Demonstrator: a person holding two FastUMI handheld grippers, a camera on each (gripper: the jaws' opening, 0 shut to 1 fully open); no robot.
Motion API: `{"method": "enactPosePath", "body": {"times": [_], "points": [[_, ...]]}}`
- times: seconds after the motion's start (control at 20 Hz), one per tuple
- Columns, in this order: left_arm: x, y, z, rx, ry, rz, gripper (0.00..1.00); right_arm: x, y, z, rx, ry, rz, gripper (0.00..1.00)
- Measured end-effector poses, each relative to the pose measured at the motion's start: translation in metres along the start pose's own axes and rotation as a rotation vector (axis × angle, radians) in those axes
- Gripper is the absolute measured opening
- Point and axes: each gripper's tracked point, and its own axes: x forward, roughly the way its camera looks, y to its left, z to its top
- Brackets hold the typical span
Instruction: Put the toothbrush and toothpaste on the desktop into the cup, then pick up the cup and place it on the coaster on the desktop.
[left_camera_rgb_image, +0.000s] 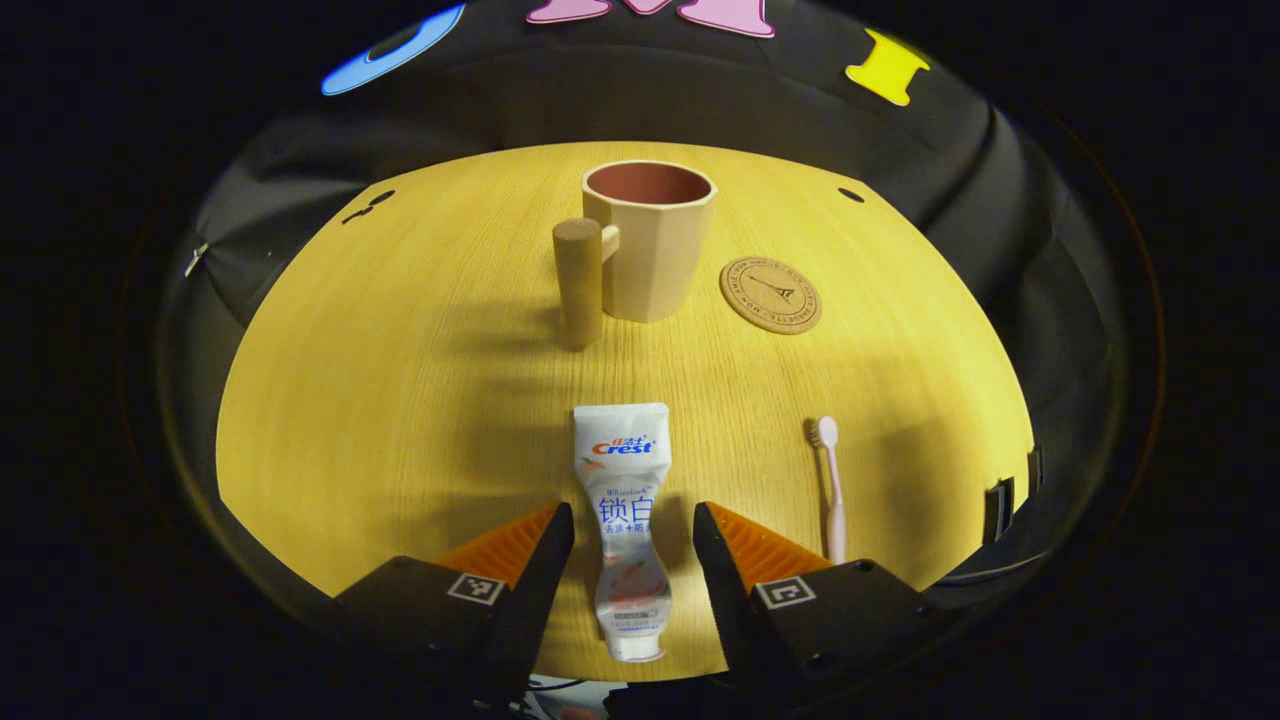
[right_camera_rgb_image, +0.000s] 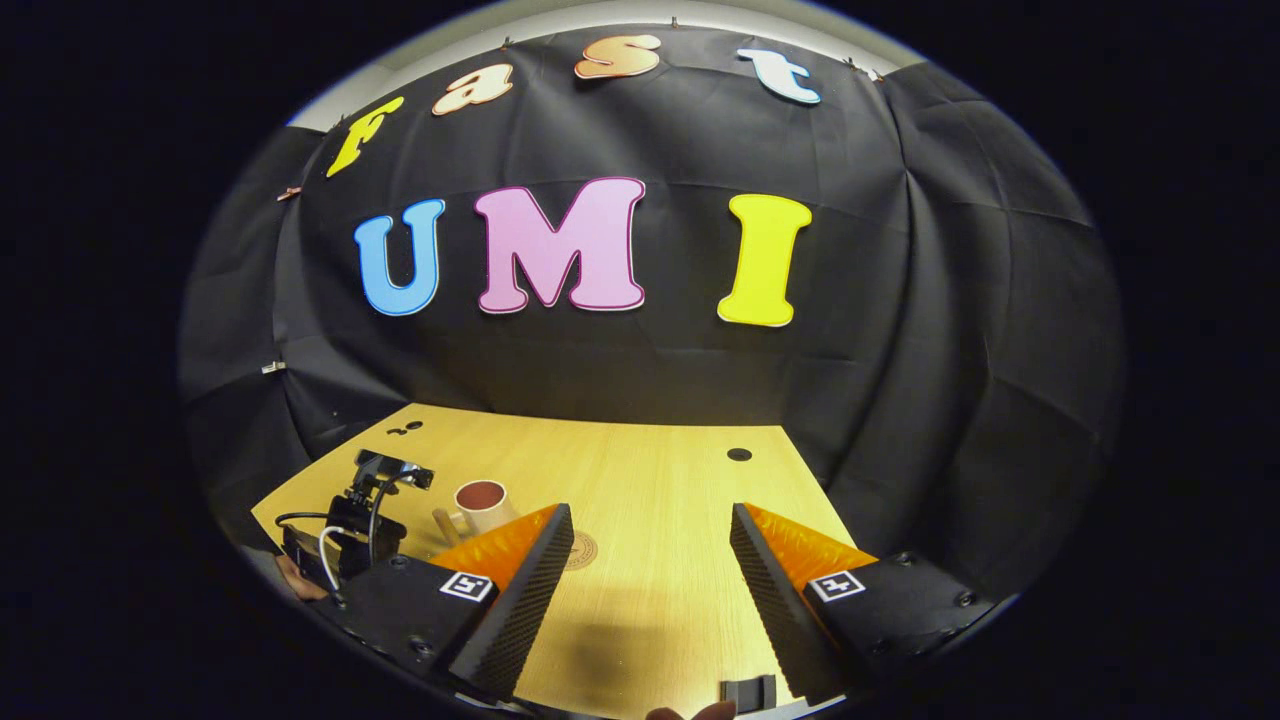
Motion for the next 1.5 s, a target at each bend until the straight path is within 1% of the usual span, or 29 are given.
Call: {"method": "enactPosePath", "body": {"times": [0.1,0.15,0.2,0.25,0.35,0.4,0.45,0.5,0.6,0.65,0.7,0.75,0.8,0.95,1.05,1.1,1.2,1.35,1.5], "points": [[0.006,0.002,-0.005,-0.003,0.031,0.014,0.75,0.001,-0.001,-0.004,0.000,0.011,0.000,0.97],[0.007,0.003,-0.004,0.000,0.028,0.022,0.69,0.001,-0.002,-0.007,0.004,0.018,-0.002,0.97],[0.009,0.002,-0.002,0.007,0.024,0.023,0.72,0.001,-0.002,-0.009,0.010,0.025,-0.004,0.97],[0.009,0.002,-0.004,0.013,0.031,0.028,0.67,0.002,-0.003,-0.012,0.014,0.033,-0.007,0.97],[0.010,0.000,-0.002,0.042,0.039,0.031,0.75,0.003,-0.001,-0.019,0.024,0.053,-0.010,0.97],[0.009,-0.002,-0.001,0.046,0.050,0.030,0.64,0.004,0.000,-0.022,0.033,0.063,-0.012,0.97],[0.010,-0.002,-0.003,0.047,0.061,0.031,0.61,0.004,0.003,-0.025,0.041,0.075,-0.010,0.97],[0.009,-0.002,-0.005,0.046,0.071,0.032,0.50,0.006,0.008,-0.030,0.051,0.094,0.001,0.97],[0.009,-0.004,-0.006,0.058,0.078,0.027,0.37,0.008,0.024,-0.042,0.083,0.150,0.041,0.98],[0.009,-0.003,-0.006,0.066,0.077,0.021,0.35,0.008,0.034,-0.053,0.109,0.192,0.069,0.88],[0.009,-0.003,-0.006,0.077,0.079,0.013,0.34,0.009,0.044,-0.064,0.133,0.243,0.088,1.00],[0.008,-0.002,-0.006,0.089,0.078,0.001,0.38,0.009,0.052,-0.079,0.154,0.299,0.102,1.00],[0.008,-0.001,-0.005,0.094,0.077,-0.014,0.30,0.010,0.058,-0.092,0.169,0.351,0.105,1.00],[0.005,-0.001,-0.007,0.105,0.077,-0.086,0.25,0.012,0.077,-0.125,0.170,0.470,0.108,0.97],[-0.003,0.001,-0.010,0.090,0.093,-0.147,0.23,0.018,0.089,-0.142,0.132,0.519,0.110,0.96],[-0.007,0.005,-0.008,0.085,0.083,-0.163,0.23,0.021,0.095,-0.150,0.109,0.535,0.115,0.96],[-0.021,0.016,0.003,0.093,0.037,-0.182,0.22,0.026,0.103,-0.170,0.077,0.577,0.118,0.95],[-0.043,0.038,0.020,0.103,-0.038,-0.183,0.22,0.036,0.119,-0.198,0.058,0.645,0.108,0.94],[-0.065,0.057,0.034,0.083,-0.098,-0.189,0.22,0.045,0.127,-0.222,0.016,0.700,0.090,0.94]]}}
